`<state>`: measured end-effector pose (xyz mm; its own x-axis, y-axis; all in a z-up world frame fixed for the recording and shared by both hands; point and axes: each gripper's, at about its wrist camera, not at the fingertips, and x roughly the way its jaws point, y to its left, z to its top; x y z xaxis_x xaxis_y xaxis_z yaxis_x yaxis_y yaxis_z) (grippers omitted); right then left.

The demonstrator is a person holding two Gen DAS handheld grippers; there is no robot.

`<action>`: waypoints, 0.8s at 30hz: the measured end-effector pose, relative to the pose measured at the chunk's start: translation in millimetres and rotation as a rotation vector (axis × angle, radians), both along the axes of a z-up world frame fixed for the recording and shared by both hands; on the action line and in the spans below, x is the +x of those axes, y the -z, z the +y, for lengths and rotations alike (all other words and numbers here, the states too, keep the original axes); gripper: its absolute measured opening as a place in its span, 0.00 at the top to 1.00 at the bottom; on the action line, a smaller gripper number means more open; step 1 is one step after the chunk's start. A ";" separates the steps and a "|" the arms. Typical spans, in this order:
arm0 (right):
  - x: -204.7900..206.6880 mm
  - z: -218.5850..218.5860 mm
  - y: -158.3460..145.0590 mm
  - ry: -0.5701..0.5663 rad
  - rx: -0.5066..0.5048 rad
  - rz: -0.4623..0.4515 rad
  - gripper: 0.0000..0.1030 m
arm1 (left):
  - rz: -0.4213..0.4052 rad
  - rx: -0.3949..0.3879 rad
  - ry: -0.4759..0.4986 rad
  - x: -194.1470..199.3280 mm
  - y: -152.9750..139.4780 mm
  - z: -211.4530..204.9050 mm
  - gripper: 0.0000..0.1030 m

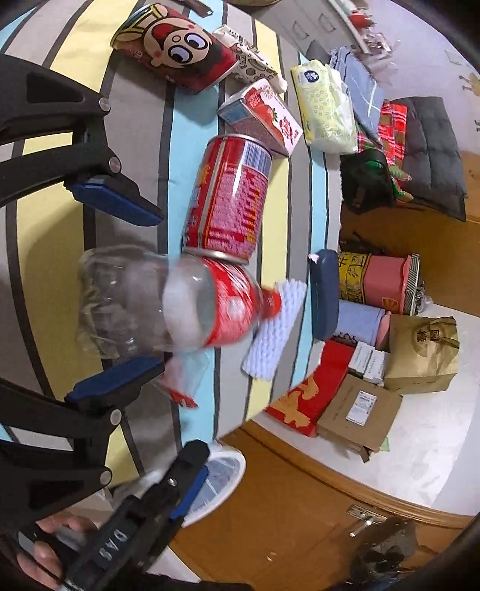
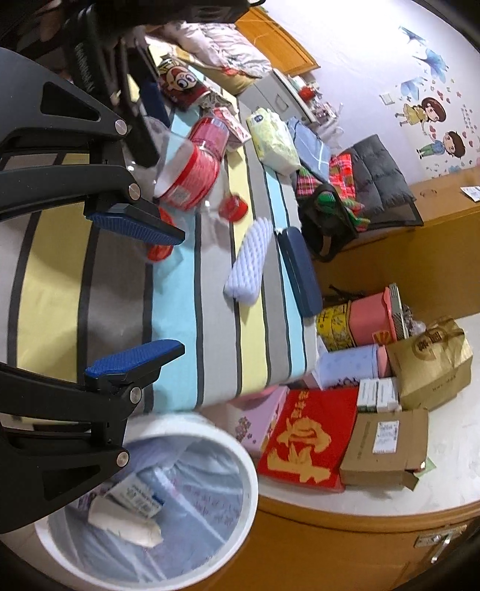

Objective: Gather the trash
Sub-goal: 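Grasp the red bottle cap with the right gripper while the left grasps the clear plastic bottle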

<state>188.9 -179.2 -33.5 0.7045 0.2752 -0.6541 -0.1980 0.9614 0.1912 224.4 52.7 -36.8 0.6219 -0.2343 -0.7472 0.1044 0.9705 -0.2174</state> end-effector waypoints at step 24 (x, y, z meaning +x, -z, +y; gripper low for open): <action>16.3 40.1 19.3 -0.127 -0.086 0.087 0.47 | 0.001 -0.085 -0.113 -67.7 8.5 58.4 0.35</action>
